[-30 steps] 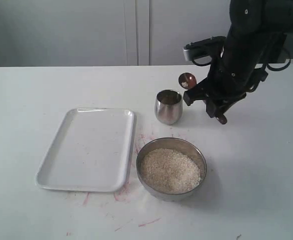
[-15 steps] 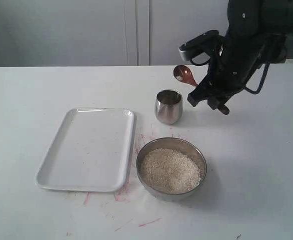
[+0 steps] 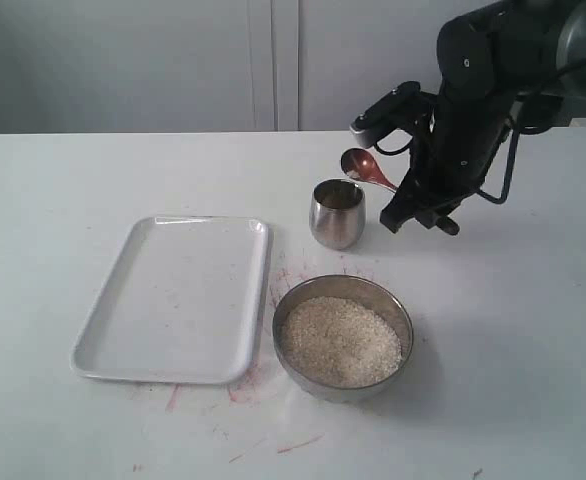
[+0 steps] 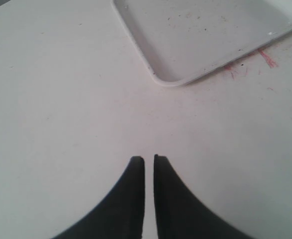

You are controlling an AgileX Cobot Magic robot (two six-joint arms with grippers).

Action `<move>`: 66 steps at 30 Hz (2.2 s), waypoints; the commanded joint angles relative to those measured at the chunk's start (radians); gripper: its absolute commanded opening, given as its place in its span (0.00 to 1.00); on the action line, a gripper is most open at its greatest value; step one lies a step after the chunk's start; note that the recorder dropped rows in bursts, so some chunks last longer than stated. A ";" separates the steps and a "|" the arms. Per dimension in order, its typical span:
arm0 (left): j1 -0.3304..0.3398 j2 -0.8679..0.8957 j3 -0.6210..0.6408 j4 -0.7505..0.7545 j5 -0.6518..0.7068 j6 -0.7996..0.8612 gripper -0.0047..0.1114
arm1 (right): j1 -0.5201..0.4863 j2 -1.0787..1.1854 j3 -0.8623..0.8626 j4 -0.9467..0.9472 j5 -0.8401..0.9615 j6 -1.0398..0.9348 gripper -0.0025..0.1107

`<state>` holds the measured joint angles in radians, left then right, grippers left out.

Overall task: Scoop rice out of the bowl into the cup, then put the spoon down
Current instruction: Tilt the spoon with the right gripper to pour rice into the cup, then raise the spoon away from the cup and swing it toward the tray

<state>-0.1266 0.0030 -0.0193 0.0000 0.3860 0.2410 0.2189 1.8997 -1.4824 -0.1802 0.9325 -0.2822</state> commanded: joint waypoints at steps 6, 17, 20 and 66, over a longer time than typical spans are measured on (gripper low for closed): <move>-0.005 -0.003 0.009 0.000 0.033 -0.006 0.16 | 0.029 0.009 -0.007 -0.125 -0.067 -0.054 0.02; -0.005 -0.003 0.009 0.000 0.033 -0.006 0.16 | 0.029 0.009 -0.007 -0.202 -0.085 -0.169 0.02; -0.005 -0.003 0.009 0.000 0.033 -0.006 0.16 | 0.029 0.009 -0.007 -0.248 -0.087 -0.169 0.02; -0.005 -0.003 0.009 0.000 0.033 -0.006 0.16 | 0.174 -0.211 0.043 1.152 -0.136 0.218 0.02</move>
<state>-0.1266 0.0030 -0.0193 0.0000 0.3860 0.2410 0.3589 1.6983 -1.4616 0.9630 0.8668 -0.0911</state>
